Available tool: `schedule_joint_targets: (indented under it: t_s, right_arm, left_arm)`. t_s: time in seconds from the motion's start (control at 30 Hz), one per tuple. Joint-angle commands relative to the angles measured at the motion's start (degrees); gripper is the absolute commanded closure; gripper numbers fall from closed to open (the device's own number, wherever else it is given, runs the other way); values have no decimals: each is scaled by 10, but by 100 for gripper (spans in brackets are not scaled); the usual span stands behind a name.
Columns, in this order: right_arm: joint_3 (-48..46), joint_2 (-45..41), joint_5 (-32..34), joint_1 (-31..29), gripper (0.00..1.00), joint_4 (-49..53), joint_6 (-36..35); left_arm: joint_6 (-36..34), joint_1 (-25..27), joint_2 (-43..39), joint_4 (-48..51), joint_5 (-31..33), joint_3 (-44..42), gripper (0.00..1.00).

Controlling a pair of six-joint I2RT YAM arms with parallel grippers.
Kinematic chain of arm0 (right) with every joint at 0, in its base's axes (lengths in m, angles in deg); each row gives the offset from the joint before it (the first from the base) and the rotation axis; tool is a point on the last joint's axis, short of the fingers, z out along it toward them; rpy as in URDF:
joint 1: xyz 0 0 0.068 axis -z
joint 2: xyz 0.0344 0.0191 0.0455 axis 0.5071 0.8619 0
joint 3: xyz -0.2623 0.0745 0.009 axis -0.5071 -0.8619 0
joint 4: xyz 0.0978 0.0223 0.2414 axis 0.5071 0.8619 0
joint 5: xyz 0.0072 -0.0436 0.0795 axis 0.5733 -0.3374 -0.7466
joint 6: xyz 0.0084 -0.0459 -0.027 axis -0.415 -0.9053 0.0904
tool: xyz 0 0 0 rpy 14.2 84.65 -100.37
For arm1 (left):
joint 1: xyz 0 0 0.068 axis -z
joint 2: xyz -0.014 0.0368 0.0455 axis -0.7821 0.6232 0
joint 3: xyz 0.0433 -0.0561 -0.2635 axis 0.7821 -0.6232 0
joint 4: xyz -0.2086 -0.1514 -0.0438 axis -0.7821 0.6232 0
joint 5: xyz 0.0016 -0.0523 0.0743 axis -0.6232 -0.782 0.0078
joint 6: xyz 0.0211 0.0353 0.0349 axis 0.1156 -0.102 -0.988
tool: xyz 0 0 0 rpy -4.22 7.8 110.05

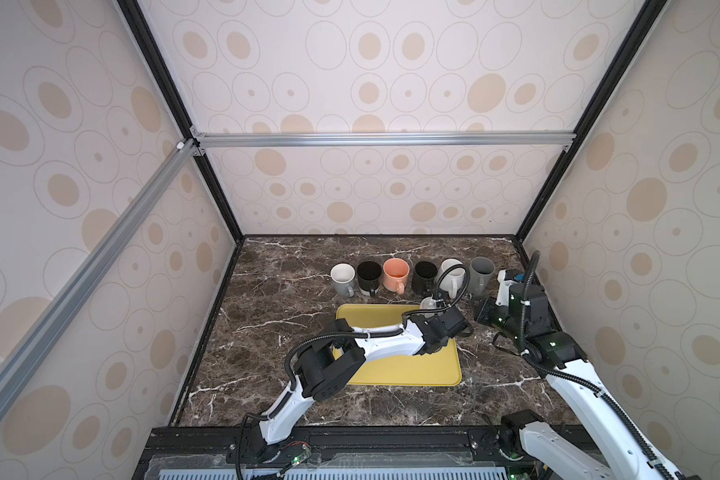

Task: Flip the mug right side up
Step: 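Lift the white mug high toward the right gripper while right gripper approaches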

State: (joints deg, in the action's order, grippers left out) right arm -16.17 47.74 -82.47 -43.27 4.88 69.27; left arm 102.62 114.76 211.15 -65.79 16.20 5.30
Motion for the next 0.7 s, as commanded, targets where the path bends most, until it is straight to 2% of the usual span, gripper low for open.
schedule_joint_targets:
  t_s: [0.0,0.27,0.4,0.5,0.67]
  right_arm:
    - [-5,-7,-4,-1,71,-11,4]
    - [-6,-8,-3,-1,71,-13,4]
    - [-8,-7,-8,-1,71,-15,5]
    - [-8,-8,-7,-1,71,-15,4]
    - [-9,-8,-9,-1,71,-17,4]
  left_arm:
    - [-6,-10,15,9,14,25,63]
    - [-13,-10,17,11,16,27,68]
    - [-16,-11,17,12,16,26,73]
    - [-17,-13,17,11,14,26,80]
    - [-18,-13,14,10,13,21,97]
